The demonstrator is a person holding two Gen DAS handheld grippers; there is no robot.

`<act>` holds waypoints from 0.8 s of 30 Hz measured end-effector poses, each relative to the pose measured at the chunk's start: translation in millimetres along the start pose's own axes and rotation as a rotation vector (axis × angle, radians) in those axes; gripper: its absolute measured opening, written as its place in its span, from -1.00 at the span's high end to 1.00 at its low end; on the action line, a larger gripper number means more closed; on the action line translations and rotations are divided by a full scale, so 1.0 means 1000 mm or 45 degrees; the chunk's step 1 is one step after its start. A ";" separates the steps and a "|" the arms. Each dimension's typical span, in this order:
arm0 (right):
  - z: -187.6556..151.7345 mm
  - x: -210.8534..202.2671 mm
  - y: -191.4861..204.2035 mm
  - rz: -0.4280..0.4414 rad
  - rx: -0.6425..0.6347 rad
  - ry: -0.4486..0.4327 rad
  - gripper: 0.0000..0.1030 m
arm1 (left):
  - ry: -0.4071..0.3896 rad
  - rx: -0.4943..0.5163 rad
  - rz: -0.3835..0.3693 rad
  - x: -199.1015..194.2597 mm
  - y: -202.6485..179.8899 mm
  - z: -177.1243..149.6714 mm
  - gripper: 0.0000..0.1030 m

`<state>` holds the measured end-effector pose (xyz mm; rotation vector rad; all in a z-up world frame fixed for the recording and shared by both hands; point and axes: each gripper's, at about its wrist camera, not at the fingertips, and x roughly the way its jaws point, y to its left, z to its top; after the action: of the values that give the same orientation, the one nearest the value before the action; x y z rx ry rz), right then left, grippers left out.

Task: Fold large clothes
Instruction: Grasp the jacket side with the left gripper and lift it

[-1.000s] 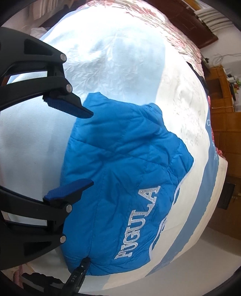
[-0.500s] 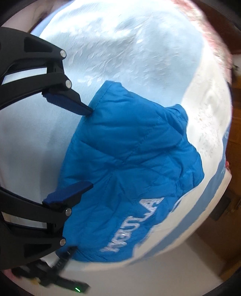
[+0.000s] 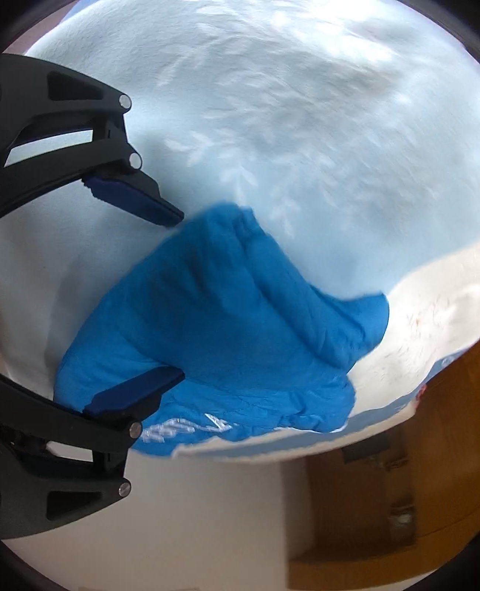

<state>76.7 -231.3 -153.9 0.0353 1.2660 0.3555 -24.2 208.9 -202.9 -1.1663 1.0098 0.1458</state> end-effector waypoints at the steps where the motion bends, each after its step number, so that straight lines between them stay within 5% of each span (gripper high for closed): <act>1: 0.001 0.000 -0.001 0.001 0.003 0.000 0.54 | -0.011 0.004 -0.001 -0.002 0.002 -0.001 -0.50; 8: 0.002 0.001 0.003 -0.016 -0.017 0.011 0.54 | -0.121 0.081 0.020 0.007 -0.009 0.011 -0.46; 15: 0.002 0.001 0.000 0.015 0.017 0.015 0.54 | -0.230 0.166 0.021 -0.008 -0.035 0.000 0.32; 21: 0.002 0.002 -0.002 0.026 0.020 0.016 0.54 | -0.198 0.137 0.045 -0.006 -0.019 -0.004 0.40; 24: 0.003 0.002 -0.004 0.026 0.012 0.016 0.54 | -0.153 0.122 0.051 0.005 0.002 0.000 0.24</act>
<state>81.0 -233.9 -155.8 0.0544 1.2806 0.3678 -22.1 208.0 -208.2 -1.0382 0.9245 0.1946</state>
